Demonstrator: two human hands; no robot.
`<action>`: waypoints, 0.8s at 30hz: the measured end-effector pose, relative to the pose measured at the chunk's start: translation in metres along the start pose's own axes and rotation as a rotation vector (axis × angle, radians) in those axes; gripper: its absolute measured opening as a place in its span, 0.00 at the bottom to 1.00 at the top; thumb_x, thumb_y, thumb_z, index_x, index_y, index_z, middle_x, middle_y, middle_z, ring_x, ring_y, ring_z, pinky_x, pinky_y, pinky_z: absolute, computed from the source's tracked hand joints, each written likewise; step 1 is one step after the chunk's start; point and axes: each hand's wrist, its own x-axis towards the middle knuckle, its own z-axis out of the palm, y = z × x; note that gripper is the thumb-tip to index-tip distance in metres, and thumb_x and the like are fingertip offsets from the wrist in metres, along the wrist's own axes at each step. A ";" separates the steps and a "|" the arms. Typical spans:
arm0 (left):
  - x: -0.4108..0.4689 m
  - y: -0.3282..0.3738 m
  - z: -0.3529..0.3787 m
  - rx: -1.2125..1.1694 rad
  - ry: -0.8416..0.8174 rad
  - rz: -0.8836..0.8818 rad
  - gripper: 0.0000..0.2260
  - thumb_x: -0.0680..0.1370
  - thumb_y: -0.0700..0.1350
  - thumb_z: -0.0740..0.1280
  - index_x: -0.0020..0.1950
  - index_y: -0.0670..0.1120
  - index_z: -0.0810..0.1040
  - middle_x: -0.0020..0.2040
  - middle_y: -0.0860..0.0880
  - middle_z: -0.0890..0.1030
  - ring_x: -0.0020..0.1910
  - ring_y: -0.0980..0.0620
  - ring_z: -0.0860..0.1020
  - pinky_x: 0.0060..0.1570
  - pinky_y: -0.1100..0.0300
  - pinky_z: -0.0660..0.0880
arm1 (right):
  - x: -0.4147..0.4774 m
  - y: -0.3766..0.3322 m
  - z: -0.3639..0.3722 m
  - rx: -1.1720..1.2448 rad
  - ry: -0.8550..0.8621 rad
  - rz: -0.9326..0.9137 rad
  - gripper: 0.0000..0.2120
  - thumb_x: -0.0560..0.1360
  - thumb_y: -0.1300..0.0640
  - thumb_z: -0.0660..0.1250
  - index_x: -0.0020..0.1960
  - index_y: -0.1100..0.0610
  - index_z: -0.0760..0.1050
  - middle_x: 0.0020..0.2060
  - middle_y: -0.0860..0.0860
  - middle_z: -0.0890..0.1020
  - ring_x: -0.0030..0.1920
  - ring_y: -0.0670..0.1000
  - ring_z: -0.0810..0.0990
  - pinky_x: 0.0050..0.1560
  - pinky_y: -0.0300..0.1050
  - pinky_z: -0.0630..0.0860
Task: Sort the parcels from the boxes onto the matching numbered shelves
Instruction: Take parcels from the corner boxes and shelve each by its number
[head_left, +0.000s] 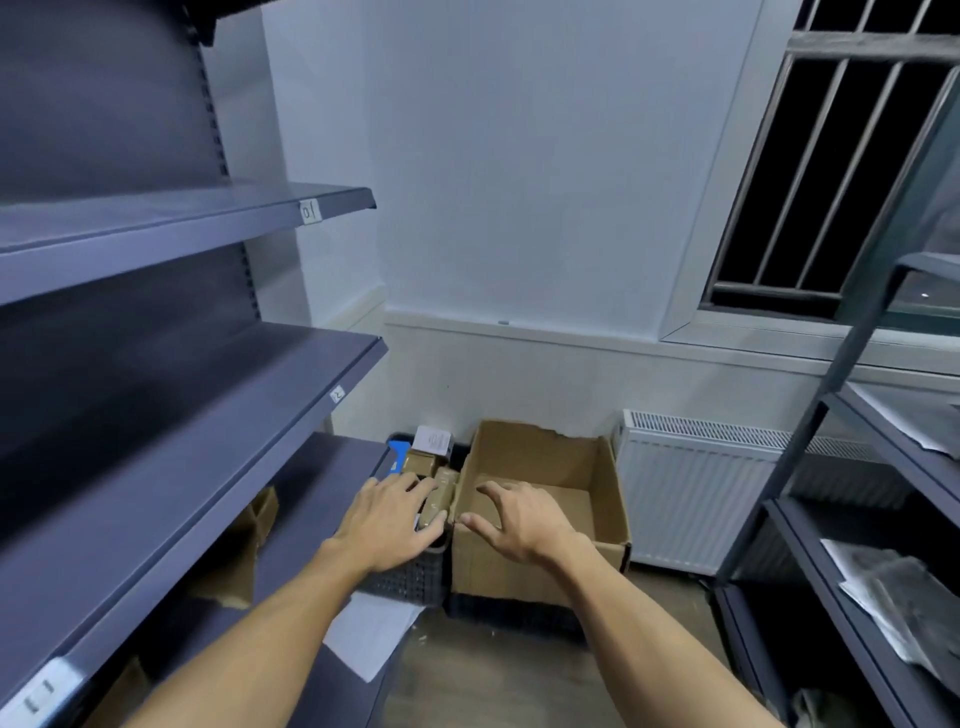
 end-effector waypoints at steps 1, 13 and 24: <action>0.006 -0.004 0.002 -0.001 -0.004 0.010 0.37 0.72 0.67 0.42 0.73 0.53 0.70 0.64 0.52 0.77 0.62 0.51 0.75 0.60 0.53 0.70 | 0.005 0.001 0.000 -0.011 0.002 0.008 0.31 0.81 0.34 0.53 0.73 0.54 0.68 0.64 0.57 0.79 0.65 0.60 0.76 0.62 0.54 0.73; 0.072 -0.016 0.028 -0.002 -0.052 0.079 0.37 0.72 0.67 0.41 0.74 0.53 0.67 0.64 0.51 0.77 0.62 0.50 0.75 0.60 0.52 0.70 | 0.054 0.033 0.008 -0.013 -0.025 0.045 0.32 0.81 0.33 0.51 0.75 0.53 0.66 0.68 0.55 0.77 0.68 0.60 0.73 0.65 0.56 0.68; 0.189 0.013 0.045 0.056 -0.053 0.019 0.40 0.70 0.67 0.39 0.74 0.52 0.69 0.64 0.51 0.76 0.62 0.50 0.75 0.60 0.54 0.70 | 0.141 0.134 -0.003 -0.017 -0.015 -0.011 0.32 0.81 0.33 0.51 0.74 0.54 0.67 0.66 0.55 0.78 0.67 0.59 0.73 0.62 0.55 0.68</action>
